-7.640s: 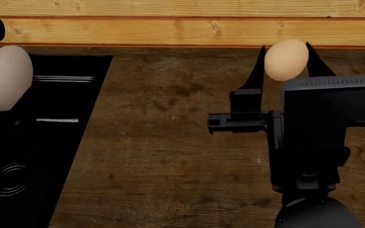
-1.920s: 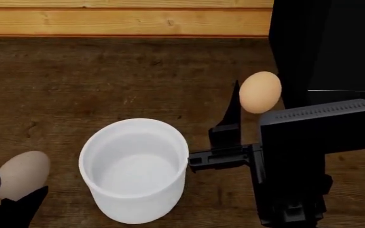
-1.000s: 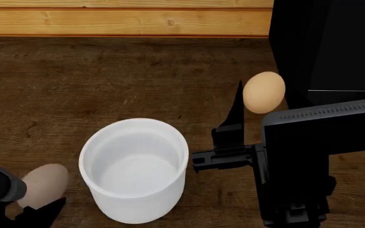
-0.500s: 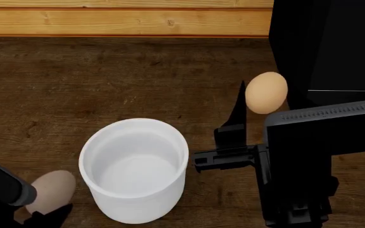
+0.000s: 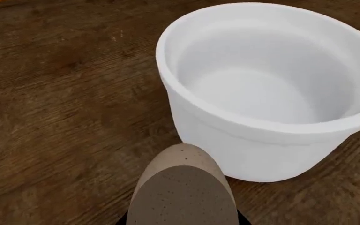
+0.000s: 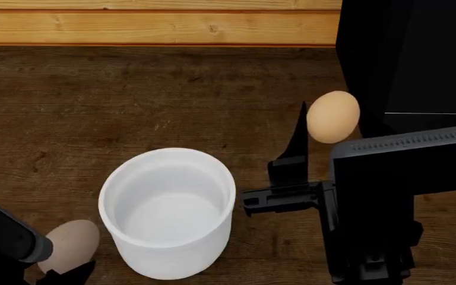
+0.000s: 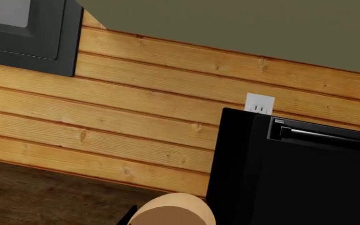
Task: Place the eggs and milk next to the bowl.
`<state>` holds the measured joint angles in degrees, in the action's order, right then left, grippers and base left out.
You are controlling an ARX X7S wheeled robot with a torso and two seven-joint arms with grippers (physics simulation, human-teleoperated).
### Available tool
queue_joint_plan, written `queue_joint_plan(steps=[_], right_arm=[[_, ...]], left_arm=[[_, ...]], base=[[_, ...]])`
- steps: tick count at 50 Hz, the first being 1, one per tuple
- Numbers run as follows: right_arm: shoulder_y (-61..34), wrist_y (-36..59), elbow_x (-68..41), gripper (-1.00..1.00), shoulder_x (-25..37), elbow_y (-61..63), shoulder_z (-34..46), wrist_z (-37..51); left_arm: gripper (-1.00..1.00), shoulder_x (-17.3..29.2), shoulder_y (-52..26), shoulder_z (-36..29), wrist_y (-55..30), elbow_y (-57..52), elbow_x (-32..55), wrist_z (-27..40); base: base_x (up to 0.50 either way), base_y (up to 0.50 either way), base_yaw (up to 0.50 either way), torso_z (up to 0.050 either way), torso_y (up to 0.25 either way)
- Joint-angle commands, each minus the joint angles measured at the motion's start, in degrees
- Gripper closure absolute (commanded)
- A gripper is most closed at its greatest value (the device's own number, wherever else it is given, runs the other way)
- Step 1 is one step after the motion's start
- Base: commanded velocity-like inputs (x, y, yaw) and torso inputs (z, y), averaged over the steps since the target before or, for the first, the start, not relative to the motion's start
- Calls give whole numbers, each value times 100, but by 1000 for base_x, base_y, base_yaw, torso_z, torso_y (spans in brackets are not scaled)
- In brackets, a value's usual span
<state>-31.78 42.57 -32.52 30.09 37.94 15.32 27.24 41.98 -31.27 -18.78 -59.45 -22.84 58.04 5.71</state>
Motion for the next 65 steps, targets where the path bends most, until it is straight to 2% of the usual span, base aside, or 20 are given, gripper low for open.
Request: queue_joint_plan(steps=[1,36,37,56,65], right_arm=[[-4,86,154,100,-88,59,-136,-163],[-6,33,149,100,-80,-12,-81,-150],[-6,35,150,100,-78,-11,-79,-148],[4,22,124,100,-48,7,-86,-132],[35,0,113,100,-41,12,-88,-123]], left_arm=[[100,-112,1,86,37,96,-20,-115],[100,-151,-54,-155,153,267,-203,-253],[-100,-150,-54,-158,156,266,-205,-254],[-100,-111,-107,-165,132,223,-170,-226],[-100,-15,-272,58,-3,33,92,-94]], base=[[0,0,0,0,0],[0,0,0,0,0],[0,0,0,0,0],[0,0,0,0,0],[0,0,0,0,0]])
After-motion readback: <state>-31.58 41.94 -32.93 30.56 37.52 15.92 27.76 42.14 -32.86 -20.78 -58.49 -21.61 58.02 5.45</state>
